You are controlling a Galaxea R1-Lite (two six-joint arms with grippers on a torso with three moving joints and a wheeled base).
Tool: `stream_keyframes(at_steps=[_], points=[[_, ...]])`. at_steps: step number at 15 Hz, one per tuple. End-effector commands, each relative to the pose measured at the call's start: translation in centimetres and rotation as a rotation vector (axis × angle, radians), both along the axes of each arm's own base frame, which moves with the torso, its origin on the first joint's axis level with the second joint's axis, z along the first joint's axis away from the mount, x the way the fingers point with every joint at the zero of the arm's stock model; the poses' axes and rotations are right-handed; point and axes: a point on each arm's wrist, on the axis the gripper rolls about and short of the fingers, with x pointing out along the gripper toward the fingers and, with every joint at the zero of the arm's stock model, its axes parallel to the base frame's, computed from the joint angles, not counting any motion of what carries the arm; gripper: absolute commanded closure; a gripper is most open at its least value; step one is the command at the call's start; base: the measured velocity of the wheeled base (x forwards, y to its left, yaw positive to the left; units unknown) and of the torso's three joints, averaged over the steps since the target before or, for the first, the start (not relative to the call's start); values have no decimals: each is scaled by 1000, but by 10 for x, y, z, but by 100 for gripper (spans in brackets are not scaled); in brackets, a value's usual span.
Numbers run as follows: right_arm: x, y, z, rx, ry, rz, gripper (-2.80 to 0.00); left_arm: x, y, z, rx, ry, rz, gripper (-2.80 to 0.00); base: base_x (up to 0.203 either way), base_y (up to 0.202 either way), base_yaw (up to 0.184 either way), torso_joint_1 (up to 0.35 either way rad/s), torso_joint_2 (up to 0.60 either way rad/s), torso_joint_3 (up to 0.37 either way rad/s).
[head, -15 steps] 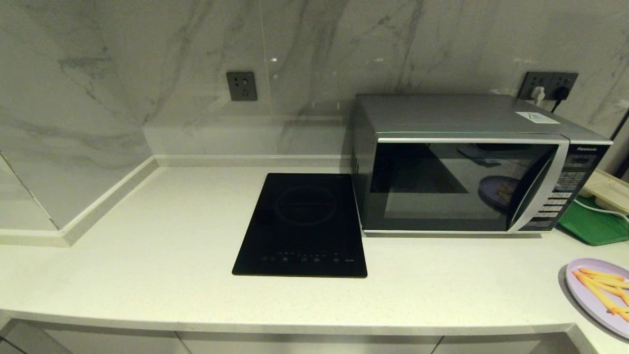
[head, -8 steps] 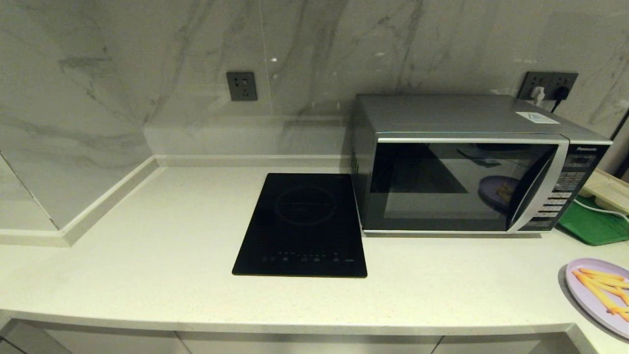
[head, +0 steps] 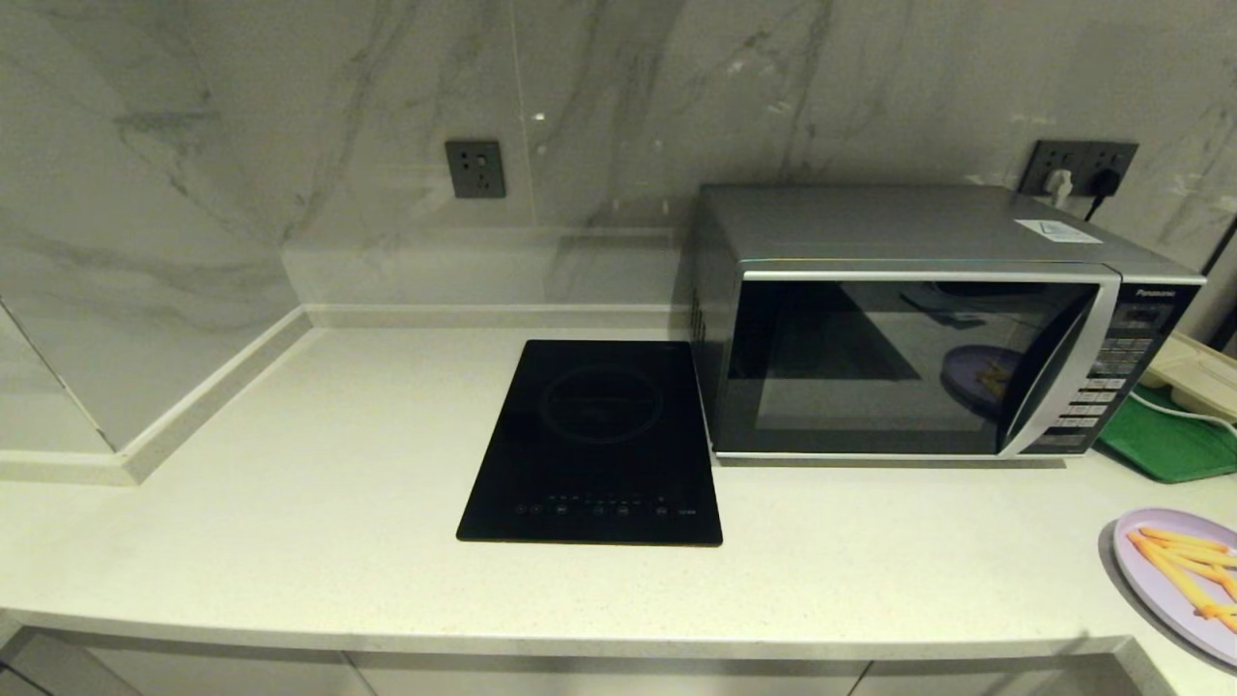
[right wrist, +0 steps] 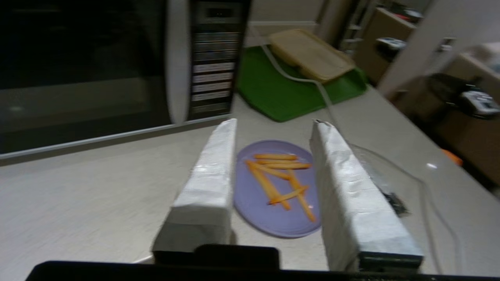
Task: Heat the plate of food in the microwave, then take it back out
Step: Open the microwave oven
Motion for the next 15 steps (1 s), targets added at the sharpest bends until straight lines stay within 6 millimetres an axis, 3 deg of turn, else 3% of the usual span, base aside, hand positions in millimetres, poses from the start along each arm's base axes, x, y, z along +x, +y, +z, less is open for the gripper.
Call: stream_keyframes(at_steps=[1, 7, 12, 15], points=[[45, -4, -9, -46, 151, -160, -280, 0, 0, 0, -1, -1, 1, 0, 0, 0, 0, 0, 0, 0], [111, 5, -37, -91, 349, -180, -280, 0, 0, 0, -1, -1, 1, 0, 0, 0, 0, 0, 0, 0], [186, 34, -69, -46, 372, -169, -280, 0, 0, 0, 1, -1, 1, 0, 0, 0, 0, 0, 0, 0], [216, 50, -85, -37, 356, -189, -280, 0, 0, 0, -1, -1, 1, 0, 0, 0, 0, 0, 0, 0]])
